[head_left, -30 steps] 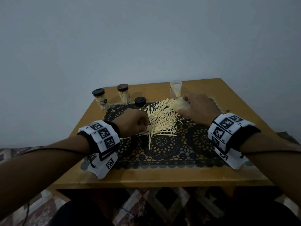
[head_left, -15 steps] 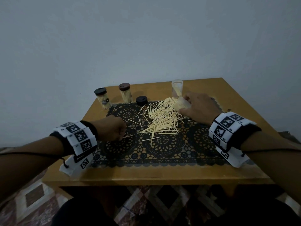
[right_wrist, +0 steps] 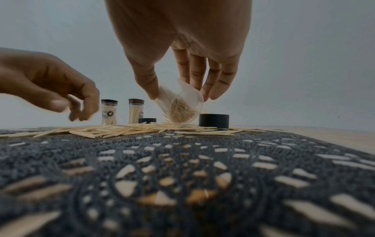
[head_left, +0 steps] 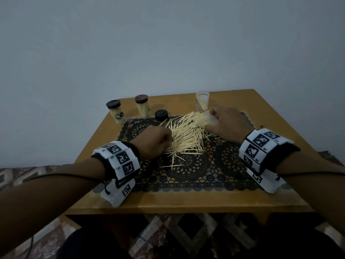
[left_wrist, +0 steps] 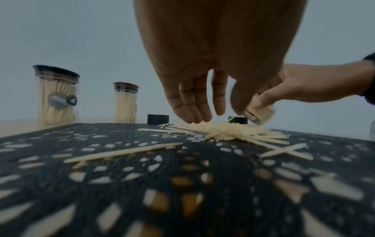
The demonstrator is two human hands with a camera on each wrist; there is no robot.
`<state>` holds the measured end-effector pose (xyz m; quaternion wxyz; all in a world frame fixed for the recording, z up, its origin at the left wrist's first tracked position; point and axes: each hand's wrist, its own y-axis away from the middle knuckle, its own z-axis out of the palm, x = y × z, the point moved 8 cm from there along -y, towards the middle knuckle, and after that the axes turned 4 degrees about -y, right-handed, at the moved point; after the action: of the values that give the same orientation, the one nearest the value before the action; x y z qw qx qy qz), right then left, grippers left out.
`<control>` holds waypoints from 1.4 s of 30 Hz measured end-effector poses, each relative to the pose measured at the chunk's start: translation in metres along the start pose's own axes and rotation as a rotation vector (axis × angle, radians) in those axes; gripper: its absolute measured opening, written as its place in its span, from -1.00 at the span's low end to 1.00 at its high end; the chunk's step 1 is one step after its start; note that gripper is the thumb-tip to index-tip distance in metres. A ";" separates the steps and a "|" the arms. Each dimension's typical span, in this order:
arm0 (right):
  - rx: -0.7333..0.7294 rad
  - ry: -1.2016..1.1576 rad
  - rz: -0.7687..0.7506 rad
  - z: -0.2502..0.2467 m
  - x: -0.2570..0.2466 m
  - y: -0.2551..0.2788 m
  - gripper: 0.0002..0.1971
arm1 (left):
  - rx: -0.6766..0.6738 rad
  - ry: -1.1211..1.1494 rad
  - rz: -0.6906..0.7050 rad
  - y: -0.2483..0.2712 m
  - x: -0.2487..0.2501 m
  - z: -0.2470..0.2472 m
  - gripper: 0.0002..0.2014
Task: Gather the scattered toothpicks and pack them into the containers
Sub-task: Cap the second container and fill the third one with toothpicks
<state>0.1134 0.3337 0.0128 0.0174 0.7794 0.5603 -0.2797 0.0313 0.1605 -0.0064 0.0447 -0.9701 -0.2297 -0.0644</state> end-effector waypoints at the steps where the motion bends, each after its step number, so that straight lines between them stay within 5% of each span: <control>1: 0.000 -0.001 0.000 0.000 0.000 0.000 -0.56 | -0.029 0.041 -0.008 0.000 0.000 0.001 -0.72; 4: -0.004 -0.004 0.000 0.001 0.002 -0.001 -0.56 | -0.323 -0.012 -0.054 0.010 0.000 0.028 -0.03; 6: -0.008 -0.003 -0.003 0.001 0.002 -0.001 -0.56 | -0.343 -0.092 -0.047 0.013 0.001 0.036 0.12; 17: -0.006 -0.001 0.001 0.002 0.004 -0.002 -0.55 | -0.097 -0.018 -0.036 -0.016 0.000 0.018 -0.60; 23: -0.006 -0.010 -0.004 0.004 0.004 -0.003 -0.57 | -0.058 0.000 -0.014 -0.015 0.005 0.016 -0.69; 29: -0.005 -0.013 -0.013 0.005 0.005 -0.003 -0.55 | -0.153 -0.066 -0.055 -0.023 0.009 0.027 -0.46; 38: -0.011 -0.013 -0.028 0.007 0.005 -0.003 -0.54 | -0.031 -0.033 -0.023 -0.032 0.011 0.020 -0.80; 42: -0.040 -0.012 -0.061 0.010 0.002 -0.003 -0.50 | -0.018 -0.056 0.011 -0.033 0.016 0.015 -0.76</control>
<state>0.1071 0.3332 0.0038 0.0277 0.7596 0.5893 -0.2737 0.0320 0.1989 -0.0170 0.0297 -0.9732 -0.2248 -0.0390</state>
